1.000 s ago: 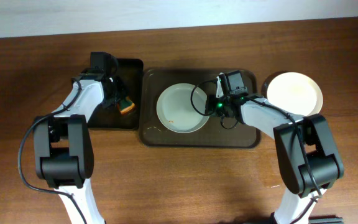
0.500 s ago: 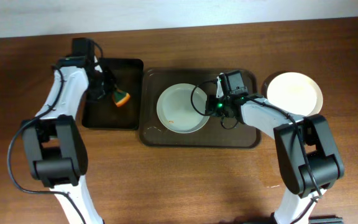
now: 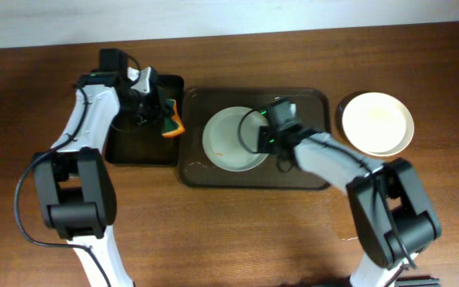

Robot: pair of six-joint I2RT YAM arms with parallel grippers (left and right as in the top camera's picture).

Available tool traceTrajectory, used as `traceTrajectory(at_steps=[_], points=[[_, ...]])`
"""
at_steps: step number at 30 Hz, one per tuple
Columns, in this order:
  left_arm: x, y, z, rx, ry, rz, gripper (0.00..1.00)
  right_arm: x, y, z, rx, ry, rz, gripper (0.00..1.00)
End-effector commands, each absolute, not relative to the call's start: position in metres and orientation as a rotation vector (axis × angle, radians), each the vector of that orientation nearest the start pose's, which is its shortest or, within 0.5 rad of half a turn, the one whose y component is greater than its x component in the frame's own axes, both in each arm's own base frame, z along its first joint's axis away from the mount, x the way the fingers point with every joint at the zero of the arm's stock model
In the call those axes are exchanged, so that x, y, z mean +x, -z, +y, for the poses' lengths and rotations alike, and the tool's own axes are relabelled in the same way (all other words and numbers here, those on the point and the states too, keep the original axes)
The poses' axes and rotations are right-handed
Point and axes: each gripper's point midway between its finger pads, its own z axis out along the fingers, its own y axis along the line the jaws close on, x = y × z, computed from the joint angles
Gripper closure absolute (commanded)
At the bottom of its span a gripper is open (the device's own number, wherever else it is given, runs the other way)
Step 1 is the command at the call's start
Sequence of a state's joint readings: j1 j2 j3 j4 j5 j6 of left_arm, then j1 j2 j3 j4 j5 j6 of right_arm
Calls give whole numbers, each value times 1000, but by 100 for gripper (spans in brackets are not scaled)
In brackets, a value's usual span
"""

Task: Clean dirty plates on tray and stack at the side
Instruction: 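Scrub the plate again with the sponge in the left gripper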

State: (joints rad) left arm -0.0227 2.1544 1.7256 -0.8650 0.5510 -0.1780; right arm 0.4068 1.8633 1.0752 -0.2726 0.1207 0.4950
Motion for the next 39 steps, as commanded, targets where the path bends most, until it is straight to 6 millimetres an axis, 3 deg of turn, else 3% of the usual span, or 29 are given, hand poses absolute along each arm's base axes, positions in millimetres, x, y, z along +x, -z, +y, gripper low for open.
traceTrajectory(at_steps=[1,5,9,13,19,24,30,36,39], points=[[478,-82,-97,-35,597,2804,100,401,-48,152,128,151,2453,96],[478,-82,-95,-36,573,2805,100,398,-50,161,102,162,2440,96],[476,-92,-106,19,575,2786,100,399,-49,157,161,149,2440,96],[472,-95,-128,112,580,2778,100,398,-48,156,305,95,2430,96],[470,-98,-160,182,607,2750,100,397,-27,157,462,-171,2566,96],[466,-95,-194,270,629,2731,100,398,-12,142,416,-140,2621,96],[460,-94,-237,337,669,2696,100,394,-2,141,415,-118,2648,96],[453,-80,-248,365,667,2724,100,394,5,136,432,-108,2662,96],[452,-60,-247,346,664,2770,100,394,6,131,452,-114,2667,96]])
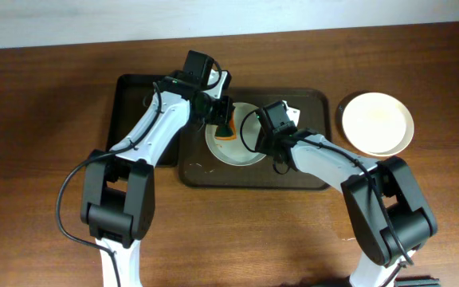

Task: Clean dirty plates on tray and stack at the side
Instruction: 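Scrub the plate again with the sponge in the left gripper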

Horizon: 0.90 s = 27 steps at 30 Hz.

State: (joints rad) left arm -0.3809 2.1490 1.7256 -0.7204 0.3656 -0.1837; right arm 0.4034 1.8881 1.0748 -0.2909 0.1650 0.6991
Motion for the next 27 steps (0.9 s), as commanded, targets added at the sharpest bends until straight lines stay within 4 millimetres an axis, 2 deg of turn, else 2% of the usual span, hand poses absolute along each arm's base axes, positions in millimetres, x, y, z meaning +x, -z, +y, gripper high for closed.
traceTrajectory(at_steps=[1,2,5,7,10,11,13,15,18,21,24,27], points=[[450,-49,-247,299,671,2805,100,395,6,130,457,-125,2671,96],[447,-38,-249,248,692,2840,100,395,6,129,464,-132,2672,96],[440,-25,-267,292,784,2850,100,395,6,129,465,-132,2672,96],[436,-18,-274,309,778,2864,100,395,6,129,464,-131,2672,96],[432,-1,-272,245,706,2915,100,395,6,129,464,-131,2672,96],[433,5,-268,238,656,2926,100,395,6,128,464,-130,2673,96],[436,21,-236,199,378,2961,100,394,7,128,464,-128,2676,96],[441,24,-214,176,190,2956,100,394,7,128,464,-128,2676,96],[451,19,-187,154,-57,2910,100,394,6,128,464,-128,2676,96],[470,2,-166,163,-265,2814,100,394,7,128,464,-128,2676,96],[493,-24,-159,227,-417,2690,100,394,7,128,464,-128,2675,96],[509,-50,-171,209,-390,2624,100,394,7,128,464,-128,2675,96]])
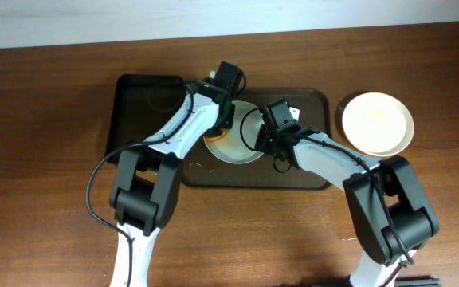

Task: Clean dirty plates on tray and stack at the side
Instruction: 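Scrub the plate again with the sponge in the left gripper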

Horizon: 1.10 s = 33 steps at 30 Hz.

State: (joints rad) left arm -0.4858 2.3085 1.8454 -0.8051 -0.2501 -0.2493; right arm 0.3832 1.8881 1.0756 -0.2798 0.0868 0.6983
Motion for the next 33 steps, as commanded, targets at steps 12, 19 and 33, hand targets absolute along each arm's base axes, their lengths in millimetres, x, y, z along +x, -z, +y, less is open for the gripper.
traceTrajectory(at_steps=[12,19,33], points=[[455,-59,-281,421,534,2839,100,396,6,129,463,-133,2668,96],[432,-11,-256,334,386,2987,100,395,6,128,464,-131,2673,96],[485,-16,-135,182,-667,2652,100,394,6,128,464,-127,2675,96]])
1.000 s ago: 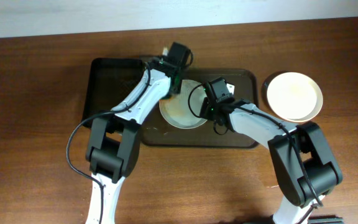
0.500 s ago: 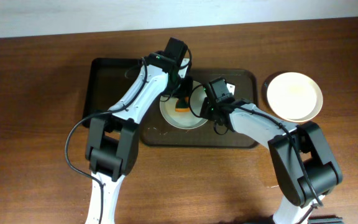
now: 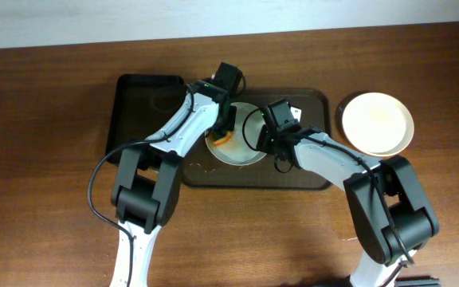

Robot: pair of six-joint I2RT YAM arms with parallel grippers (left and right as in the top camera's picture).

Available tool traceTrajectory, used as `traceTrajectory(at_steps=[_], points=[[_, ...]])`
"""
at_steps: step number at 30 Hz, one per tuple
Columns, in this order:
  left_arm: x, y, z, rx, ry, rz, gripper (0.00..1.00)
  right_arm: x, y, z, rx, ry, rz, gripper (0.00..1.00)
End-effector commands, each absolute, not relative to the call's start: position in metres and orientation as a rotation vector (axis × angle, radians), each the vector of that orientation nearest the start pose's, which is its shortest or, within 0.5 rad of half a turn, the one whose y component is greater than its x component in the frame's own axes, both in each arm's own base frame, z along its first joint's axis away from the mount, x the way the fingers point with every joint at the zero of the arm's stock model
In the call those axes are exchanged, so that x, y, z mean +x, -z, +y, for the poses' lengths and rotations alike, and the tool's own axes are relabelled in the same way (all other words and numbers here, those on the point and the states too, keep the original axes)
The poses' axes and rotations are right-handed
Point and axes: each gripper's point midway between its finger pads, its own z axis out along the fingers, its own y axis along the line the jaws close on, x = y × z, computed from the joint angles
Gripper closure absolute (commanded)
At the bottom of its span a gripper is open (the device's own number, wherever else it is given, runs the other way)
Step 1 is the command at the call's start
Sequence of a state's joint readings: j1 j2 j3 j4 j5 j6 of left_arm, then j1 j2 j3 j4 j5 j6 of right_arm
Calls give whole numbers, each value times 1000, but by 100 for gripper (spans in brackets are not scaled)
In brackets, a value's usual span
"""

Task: Clean dirty plates on tray and stack at the side
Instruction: 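Scrub the plate again with the sponge in the left gripper, then lift the plate with the right gripper and stack it on the side plates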

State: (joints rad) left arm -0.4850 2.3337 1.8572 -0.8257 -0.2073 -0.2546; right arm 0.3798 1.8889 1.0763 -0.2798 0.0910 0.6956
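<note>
A white plate [image 3: 237,151] lies in the brown tray [image 3: 309,179] at mid-table. My left gripper [image 3: 224,131] is over the plate's left part, shut on an orange and green sponge [image 3: 224,138] that rests on the plate. At the plate's right rim, my right gripper [image 3: 263,142] appears shut on the rim; its fingers are hidden under the wrist. A second white plate [image 3: 377,123] sits on the table to the right of the tray.
A black tray [image 3: 138,112] lies left of the brown one, under my left arm. Small crumbs are scattered on the brown tray's left part [image 3: 202,166]. The wooden table stretches around both trays.
The sponge shows a little lower on the plate under my left gripper. Both arms stand almost where they were.
My left gripper was at the black tray with the sponge while my right gripper was at the plate's right rim. Then the left gripper held the sponge over the plate's upper left. After that it stood on the plate's left part, where it remains.
</note>
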Motion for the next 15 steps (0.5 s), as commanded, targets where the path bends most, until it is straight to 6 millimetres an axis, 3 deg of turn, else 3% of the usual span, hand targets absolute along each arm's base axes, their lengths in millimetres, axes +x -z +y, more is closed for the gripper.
traceTrajectory(at_steps=[1,4,6,9,10,12,14,15], points=[[488,-23,-127,170,-748,2608,100,394,6,128,464,-128,2675,96],[498,-57,-120,133,-881,2474,100,395,6,128,465,-125,2670,96],[504,-81,-129,108,-823,2438,100,396,6,128,465,-125,2669,96],[506,-151,-146,57,-630,2367,100,396,6,127,465,-118,2667,96],[504,-163,-148,52,-546,2382,100,397,5,127,436,-114,2667,96],[502,-166,-141,37,-347,2470,100,398,5,127,359,-99,2673,96],[497,-147,-128,17,-183,2598,100,397,5,127,359,-99,2674,96],[490,-127,-101,-42,-141,2706,100,398,2,130,318,-105,2675,96]])
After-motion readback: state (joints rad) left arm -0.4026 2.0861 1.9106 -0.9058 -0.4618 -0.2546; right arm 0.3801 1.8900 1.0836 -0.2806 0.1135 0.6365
